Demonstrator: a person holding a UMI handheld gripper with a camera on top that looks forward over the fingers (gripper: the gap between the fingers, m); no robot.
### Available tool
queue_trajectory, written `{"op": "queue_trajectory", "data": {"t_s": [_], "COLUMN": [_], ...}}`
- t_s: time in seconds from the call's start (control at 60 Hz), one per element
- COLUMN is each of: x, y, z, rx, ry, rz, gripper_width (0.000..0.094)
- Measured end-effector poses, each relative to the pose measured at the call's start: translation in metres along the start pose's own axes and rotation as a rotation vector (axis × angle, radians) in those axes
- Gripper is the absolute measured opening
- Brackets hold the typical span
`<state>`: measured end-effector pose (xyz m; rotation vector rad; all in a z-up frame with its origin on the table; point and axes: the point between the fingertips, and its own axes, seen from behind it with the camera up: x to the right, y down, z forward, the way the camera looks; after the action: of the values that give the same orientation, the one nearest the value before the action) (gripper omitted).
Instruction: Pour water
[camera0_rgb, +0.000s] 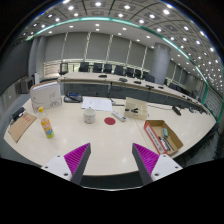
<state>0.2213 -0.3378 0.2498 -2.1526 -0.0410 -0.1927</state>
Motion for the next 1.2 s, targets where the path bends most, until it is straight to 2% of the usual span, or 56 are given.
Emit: {"op": "queue_trajectory", "data": {"t_s": [0.217,0.4,0.533,0.667,0.833,0.917,1.0,1.2], "x": [-0.132,-0.267,-0.344,-0.383,-0.402,-0.405,-0.409,-0.414], "y": [0.021,0.035,0.029,0.012,-0.008,-0.016,-0.02,-0.023], "z": [0.041,0.085,0.123,0.172,0.23,0.25,0.259,0.259], "rx": [0.027,0.044,0.09,0.15,0.205,0.222,0.23,0.243], "ry": [-0.075,-0.2,-0.269,-0.262,-0.201,-0.18,-0.179,-0.213], "rz": [-0.017,-0.045,-0.014,-0.015,0.026,0.051,0.057,0.09], "gripper_width": [0.086,0.0859,0.086,0.0863,0.0856,0.0773,0.0547,0.0428]}}
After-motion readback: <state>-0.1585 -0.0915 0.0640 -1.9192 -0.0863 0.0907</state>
